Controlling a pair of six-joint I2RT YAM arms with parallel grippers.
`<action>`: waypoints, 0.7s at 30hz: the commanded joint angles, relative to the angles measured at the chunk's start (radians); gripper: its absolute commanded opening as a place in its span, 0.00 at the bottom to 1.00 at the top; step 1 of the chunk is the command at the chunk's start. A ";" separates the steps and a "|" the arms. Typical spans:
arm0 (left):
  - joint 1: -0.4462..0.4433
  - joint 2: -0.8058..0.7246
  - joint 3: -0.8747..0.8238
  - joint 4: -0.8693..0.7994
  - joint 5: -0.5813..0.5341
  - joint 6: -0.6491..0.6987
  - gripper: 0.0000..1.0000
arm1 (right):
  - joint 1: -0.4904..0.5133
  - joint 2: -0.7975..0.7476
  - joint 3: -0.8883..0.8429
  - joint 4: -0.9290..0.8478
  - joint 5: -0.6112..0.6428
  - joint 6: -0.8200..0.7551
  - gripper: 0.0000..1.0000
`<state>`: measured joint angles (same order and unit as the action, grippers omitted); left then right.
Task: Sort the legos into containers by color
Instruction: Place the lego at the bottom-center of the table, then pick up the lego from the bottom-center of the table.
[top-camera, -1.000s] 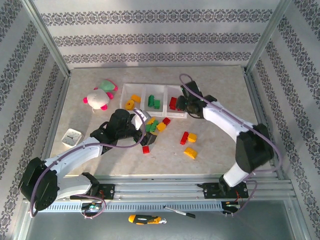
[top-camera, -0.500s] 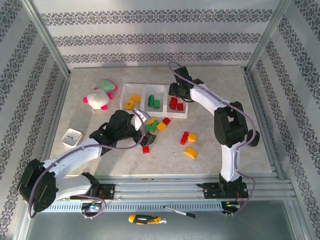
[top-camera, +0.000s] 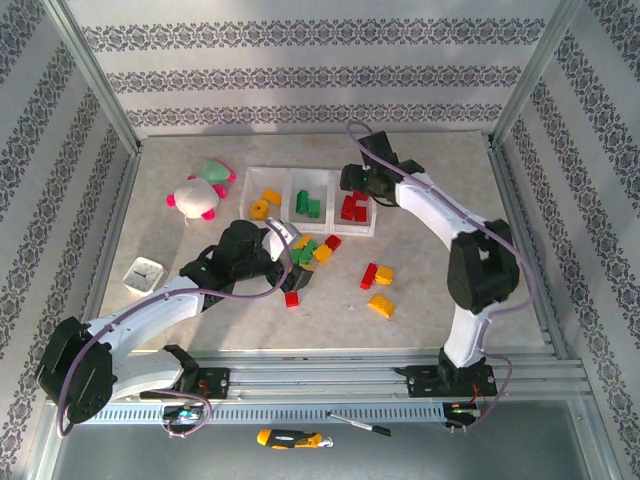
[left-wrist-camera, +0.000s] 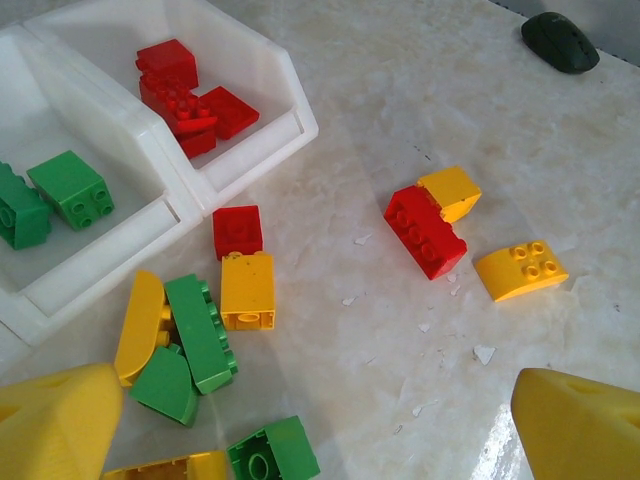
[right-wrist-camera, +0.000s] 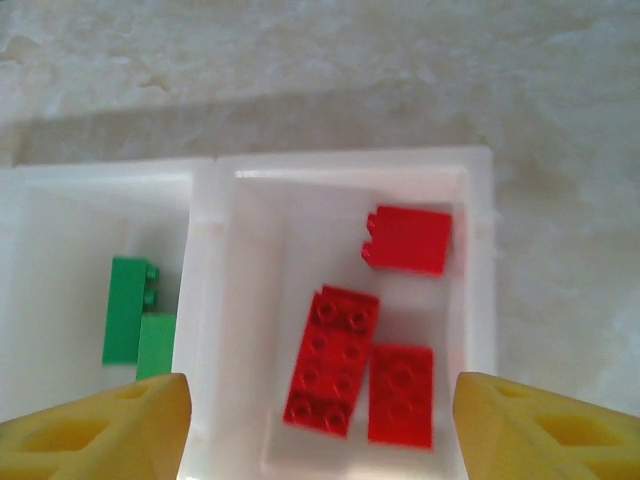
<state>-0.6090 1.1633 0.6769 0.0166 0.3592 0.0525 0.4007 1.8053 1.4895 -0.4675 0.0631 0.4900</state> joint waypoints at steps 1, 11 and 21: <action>-0.018 0.007 0.007 0.039 0.022 0.003 0.99 | 0.021 -0.139 -0.142 0.004 0.038 -0.004 0.72; -0.020 -0.002 0.010 0.027 0.066 0.056 0.99 | 0.058 -0.568 -0.658 -0.112 0.039 0.101 0.76; -0.020 -0.014 -0.021 0.030 0.125 0.095 0.99 | 0.290 -0.647 -0.849 -0.146 -0.023 -0.047 0.85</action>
<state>-0.6155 1.1671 0.6754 0.0170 0.4488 0.1135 0.6529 1.1290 0.6514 -0.6003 0.0288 0.4931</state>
